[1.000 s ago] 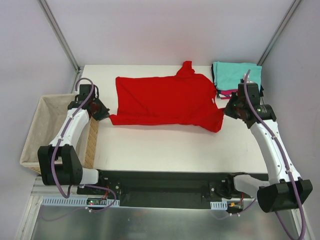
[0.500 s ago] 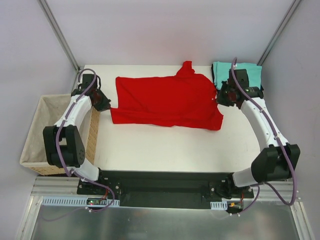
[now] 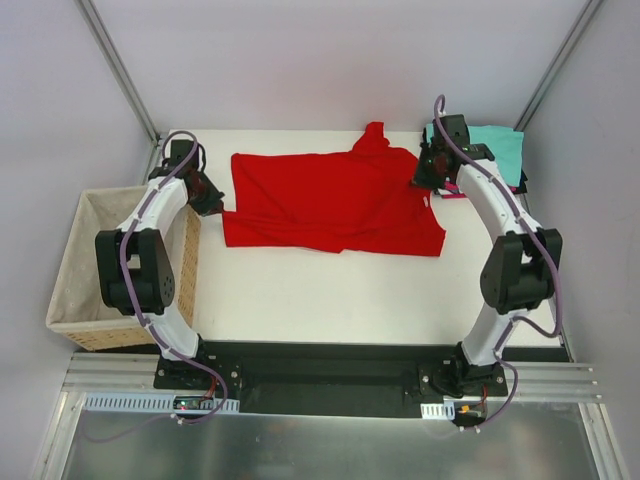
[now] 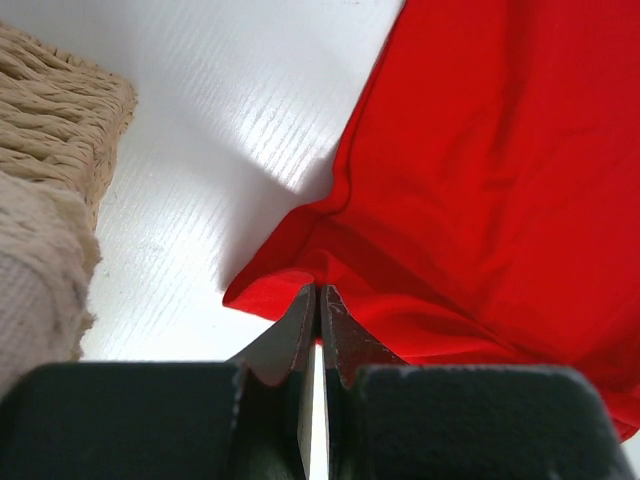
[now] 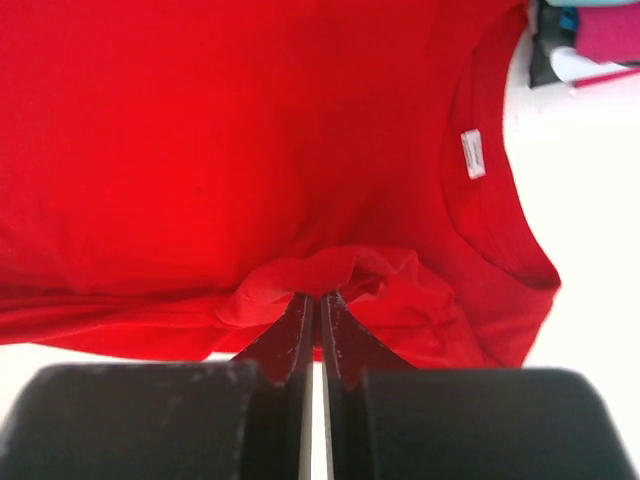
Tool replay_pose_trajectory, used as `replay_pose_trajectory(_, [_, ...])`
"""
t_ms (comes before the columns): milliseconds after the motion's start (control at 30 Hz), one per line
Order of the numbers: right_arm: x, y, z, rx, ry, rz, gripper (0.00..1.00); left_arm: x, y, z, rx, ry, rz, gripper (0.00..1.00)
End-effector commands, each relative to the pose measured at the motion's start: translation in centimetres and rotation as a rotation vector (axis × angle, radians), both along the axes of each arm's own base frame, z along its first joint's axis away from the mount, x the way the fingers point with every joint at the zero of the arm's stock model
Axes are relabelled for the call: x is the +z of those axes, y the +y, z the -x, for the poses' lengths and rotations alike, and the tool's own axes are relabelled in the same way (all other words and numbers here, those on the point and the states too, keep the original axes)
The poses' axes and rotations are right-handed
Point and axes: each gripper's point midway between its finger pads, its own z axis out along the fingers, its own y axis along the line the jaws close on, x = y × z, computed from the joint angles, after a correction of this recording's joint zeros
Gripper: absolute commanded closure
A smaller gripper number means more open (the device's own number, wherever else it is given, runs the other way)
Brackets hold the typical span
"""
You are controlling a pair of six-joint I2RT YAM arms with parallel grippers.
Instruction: Fold and stack the t-shirts
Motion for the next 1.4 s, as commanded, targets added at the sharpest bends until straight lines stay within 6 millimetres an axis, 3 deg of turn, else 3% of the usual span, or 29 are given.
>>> replay_pose_trajectory(0, [0.7, 1.2, -2.4, 0.018, -0.039, -0.022, 0.99, -1.1, 0.1, -0.3, -0.025, 0.036, 0.003, 1.0])
replay_pose_trajectory(467, [-2.0, 1.5, -6.0, -0.004, -0.005, 0.012, 0.96, -1.3, -1.6, -1.6, -0.115, 0.027, -0.019, 1.0])
replay_pose_trajectory(733, [-3.1, 0.6, -7.2, -0.032, 0.0, 0.059, 0.93, -1.8, -2.7, -2.0, -0.154, 0.034, -0.043, 0.87])
replay_pose_trajectory(767, [-3.2, 0.6, -7.2, -0.036, 0.005, 0.061, 0.9, -2.1, -2.8, -1.9, -0.16, 0.04, -0.044, 0.74])
replay_pose_trajectory(833, [-3.6, 0.5, -7.2, -0.039, 0.012, 0.064, 0.76, -2.4, -3.0, -1.8, -0.169, 0.047, -0.046, 0.61])
replay_pose_trajectory(867, [-3.7, 0.5, -7.1, -0.039, 0.013, 0.064, 0.67, -2.4, -3.2, -1.8, -0.174, 0.047, -0.051, 0.55])
replay_pose_trajectory(900, [-3.8, 0.4, -7.1, -0.044, 0.016, 0.066, 0.47, -2.4, -3.1, -1.8, -0.173, 0.048, -0.058, 0.44])
replay_pose_trajectory(967, [-3.7, 0.4, -6.9, -0.045, 0.011, 0.067, 0.38, -2.4, -3.2, -1.8, -0.18, 0.046, -0.065, 0.35])
replay_pose_trajectory(1000, [-3.7, 0.3, -6.9, -0.047, 0.008, 0.068, 0.27, -2.4, -3.1, -1.9, -0.178, 0.044, -0.07, 0.3])
replay_pose_trajectory(1133, [-2.7, 0.0, -6.7, -0.052, -0.021, 0.074, 0.18, -2.1, -2.9, -1.7, -0.175, 0.038, -0.095, 0.23])
replay_pose_trajectory(1233, [-0.8, -0.3, -5.8, -0.056, -0.063, 0.08, 0.15, -1.1, -3.3, -1.8, -0.197, 0.012, -0.11, 0.23])
replay_pose_trajectory(1300, [1.4, -0.2, -5.0, -0.05, -0.111, 0.075, 0.14, -0.2, -4.0, -2.0, -0.228, -0.018, -0.114, 0.23])
replay_pose_trajectory(1367, [1.1, 0.1, -3.4, -0.033, -0.095, 0.088, 0.14, 0.8, -5.6, -1.7, -0.279, -0.045, -0.079, 0.23])
